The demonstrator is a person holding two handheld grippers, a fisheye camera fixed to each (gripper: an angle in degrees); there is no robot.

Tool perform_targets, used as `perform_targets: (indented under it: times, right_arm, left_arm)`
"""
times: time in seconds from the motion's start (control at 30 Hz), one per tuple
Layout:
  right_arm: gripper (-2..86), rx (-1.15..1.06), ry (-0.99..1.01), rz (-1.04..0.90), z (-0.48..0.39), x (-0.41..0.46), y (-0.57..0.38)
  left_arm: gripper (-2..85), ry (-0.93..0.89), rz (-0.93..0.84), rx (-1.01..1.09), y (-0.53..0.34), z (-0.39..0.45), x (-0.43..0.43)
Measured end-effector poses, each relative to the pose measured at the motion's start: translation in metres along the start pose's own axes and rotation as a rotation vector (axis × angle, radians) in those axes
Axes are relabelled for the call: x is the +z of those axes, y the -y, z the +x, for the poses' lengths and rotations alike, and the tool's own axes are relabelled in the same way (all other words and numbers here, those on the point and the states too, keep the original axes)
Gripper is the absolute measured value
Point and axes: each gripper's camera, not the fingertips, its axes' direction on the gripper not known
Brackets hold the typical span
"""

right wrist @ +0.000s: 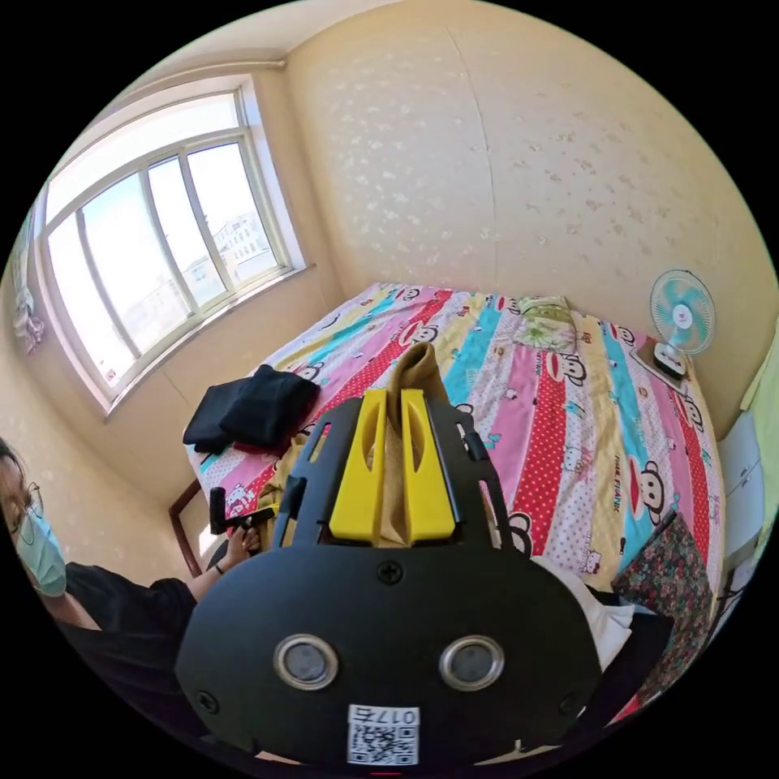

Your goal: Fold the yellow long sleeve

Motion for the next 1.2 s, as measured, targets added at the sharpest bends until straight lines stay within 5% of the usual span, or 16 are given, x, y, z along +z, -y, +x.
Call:
perform_targets:
  times: [0.23,0.37,0.6,0.67,0.77,0.87,1.03,1.2]
  right_arm:
    - [5.2,-0.223,0.397,-0.332,-0.108,0.310,0.033]
    - [9.6,-0.181,0.450,-0.512,-0.107,0.394,0.014]
    - [11.9,-0.097,0.242,-0.319,-0.046,0.264,-0.015]
    - [11.7,-0.011,0.117,-0.368,-0.021,0.243,-0.058]
    - [11.6,0.045,-0.139,-0.722,0.009,0.268,-0.170]
    - [10.7,0.111,-0.098,-0.486,0.005,0.196,-0.222]
    - [13.3,0.244,-0.132,-0.457,-0.016,0.096,-0.295]
    - [14.0,0.308,-0.110,-0.425,-0.041,0.066,-0.363]
  left_arm:
    - [8.8,-0.016,-0.004,-0.003,0.000,0.005,0.001]
    - [8.9,-0.029,-0.010,-0.007,0.001,0.007,0.003]
    - [8.9,-0.004,-0.029,-0.010,0.005,0.016,0.015]
    - [8.8,0.014,-0.032,-0.007,0.005,0.020,0.018]
    - [8.7,0.018,-0.028,-0.003,0.004,0.025,0.022]
    - [8.5,0.054,0.012,0.066,-0.003,0.043,0.017]
    - [14.0,0.545,-0.156,0.151,-0.030,0.114,-0.002]
    - [17.8,0.784,-0.272,0.165,-0.078,0.150,-0.010]
